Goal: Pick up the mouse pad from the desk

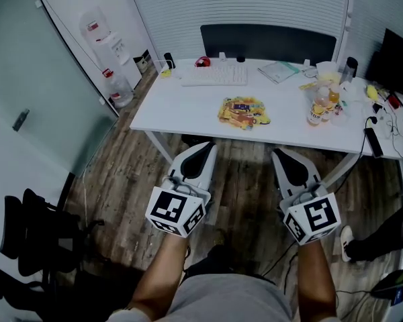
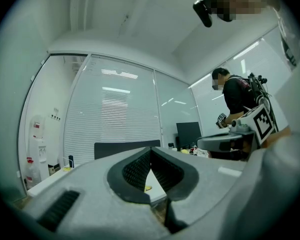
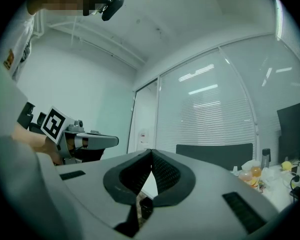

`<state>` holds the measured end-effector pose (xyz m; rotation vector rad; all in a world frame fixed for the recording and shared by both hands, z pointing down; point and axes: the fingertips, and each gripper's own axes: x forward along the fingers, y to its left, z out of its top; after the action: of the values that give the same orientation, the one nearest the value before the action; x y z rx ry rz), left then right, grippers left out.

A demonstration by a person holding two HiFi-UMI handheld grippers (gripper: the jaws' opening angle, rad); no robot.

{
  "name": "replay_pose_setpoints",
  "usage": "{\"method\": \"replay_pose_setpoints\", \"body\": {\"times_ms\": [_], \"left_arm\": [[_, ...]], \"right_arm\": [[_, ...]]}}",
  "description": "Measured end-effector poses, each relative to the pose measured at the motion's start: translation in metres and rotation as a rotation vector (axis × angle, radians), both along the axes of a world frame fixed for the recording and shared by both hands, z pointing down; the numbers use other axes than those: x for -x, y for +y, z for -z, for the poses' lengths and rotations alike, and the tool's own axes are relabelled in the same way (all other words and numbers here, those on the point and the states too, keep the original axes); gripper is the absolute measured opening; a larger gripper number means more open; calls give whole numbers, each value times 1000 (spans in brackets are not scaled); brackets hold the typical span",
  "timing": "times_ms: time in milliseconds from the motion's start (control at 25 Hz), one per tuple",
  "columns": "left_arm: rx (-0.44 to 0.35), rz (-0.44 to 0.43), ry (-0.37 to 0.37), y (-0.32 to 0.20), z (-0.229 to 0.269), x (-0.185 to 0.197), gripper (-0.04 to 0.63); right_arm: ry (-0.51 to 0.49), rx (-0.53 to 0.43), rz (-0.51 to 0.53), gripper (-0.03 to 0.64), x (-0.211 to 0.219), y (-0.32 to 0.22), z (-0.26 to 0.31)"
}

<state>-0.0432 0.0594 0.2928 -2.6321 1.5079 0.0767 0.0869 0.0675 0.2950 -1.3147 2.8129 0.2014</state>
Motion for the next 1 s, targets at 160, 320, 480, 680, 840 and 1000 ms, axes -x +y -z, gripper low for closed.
{"method": "replay_pose_setpoints", "body": {"times_ms": [160, 320, 480, 680, 840, 1000], "left_arm": [[-1, -13, -11, -31, -3, 11, 15], [9, -30, -15, -61, -6, 22, 15], [14, -48, -19, -91, -9, 35, 15], [23, -66, -15, -126, -15, 52, 15], [24, -83, -26, -148, -17, 63, 15], [18, -105, -35, -168, -19, 72, 15]], "right_arm": [[1, 5, -18, 12, 8, -30, -1], [6, 18, -40, 12, 18, -58, -4], [16, 32, -67, 12, 27, -86, -9], [26, 45, -102, 12, 39, -117, -13], [23, 50, -122, 12, 52, -140, -13], [31, 53, -141, 12, 65, -160, -15]]}}
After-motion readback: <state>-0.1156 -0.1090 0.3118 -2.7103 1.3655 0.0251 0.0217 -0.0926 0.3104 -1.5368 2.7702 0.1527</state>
